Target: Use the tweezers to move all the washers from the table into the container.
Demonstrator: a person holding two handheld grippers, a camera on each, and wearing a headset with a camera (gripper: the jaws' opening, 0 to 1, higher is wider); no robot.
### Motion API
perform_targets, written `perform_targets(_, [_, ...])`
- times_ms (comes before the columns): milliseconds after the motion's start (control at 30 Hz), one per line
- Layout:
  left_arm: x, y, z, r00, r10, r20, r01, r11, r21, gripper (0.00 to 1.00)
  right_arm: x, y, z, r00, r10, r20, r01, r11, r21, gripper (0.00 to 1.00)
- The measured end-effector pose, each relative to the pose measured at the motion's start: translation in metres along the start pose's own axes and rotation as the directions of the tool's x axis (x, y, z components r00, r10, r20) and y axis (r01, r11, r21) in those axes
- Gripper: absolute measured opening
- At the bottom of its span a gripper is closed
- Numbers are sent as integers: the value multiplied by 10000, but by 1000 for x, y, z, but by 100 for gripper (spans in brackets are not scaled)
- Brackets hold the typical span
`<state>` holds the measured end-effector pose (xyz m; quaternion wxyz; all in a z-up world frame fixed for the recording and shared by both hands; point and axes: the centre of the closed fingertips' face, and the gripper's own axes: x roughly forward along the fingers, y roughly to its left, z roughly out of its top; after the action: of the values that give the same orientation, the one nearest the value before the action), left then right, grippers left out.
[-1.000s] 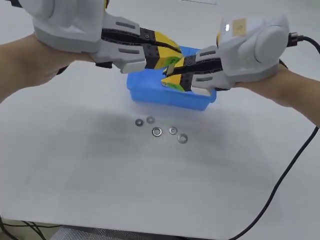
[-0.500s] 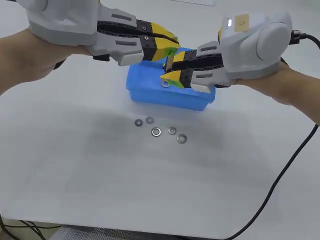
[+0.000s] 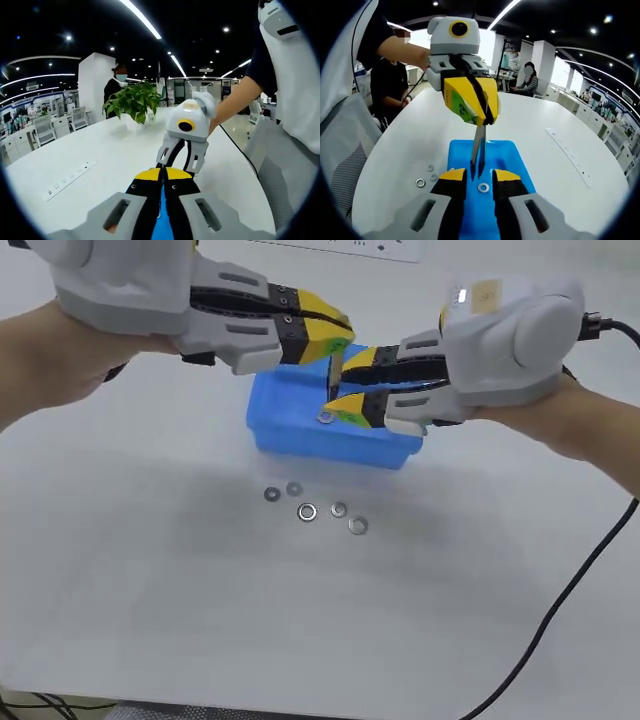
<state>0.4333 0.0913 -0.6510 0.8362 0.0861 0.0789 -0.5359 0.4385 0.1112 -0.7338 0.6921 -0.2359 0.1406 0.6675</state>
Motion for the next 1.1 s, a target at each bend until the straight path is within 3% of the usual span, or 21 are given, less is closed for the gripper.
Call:
perform_targets(100, [-7,4,0,10000,75,50,-75,10000,49,5,-8,6,5,9998,-66,164,69,9999,-144,26])
perform_targets(367, [-15,-5,-1,10000,-27,-3,27,10000,70,5,-27,22,7,9983,-426,410,438,9987,-275,40])
perform_targets(633, [-27,-20,-5,9998,-163,-99,163,9999,-23,5,-57,18,2,9869,-1461,688,1427,9884,524,50])
perform_targets(900, [-36,-26,-4,10000,45,-43,-46,9999,-112,5,-75,26,-10,9817,-1784,670,1702,9788,1137,58])
perform_targets(1100, [-36,-23,-3,9997,246,34,-246,9997,-96,5,-82,33,-15,9792,-1902,702,1781,9725,1502,58])
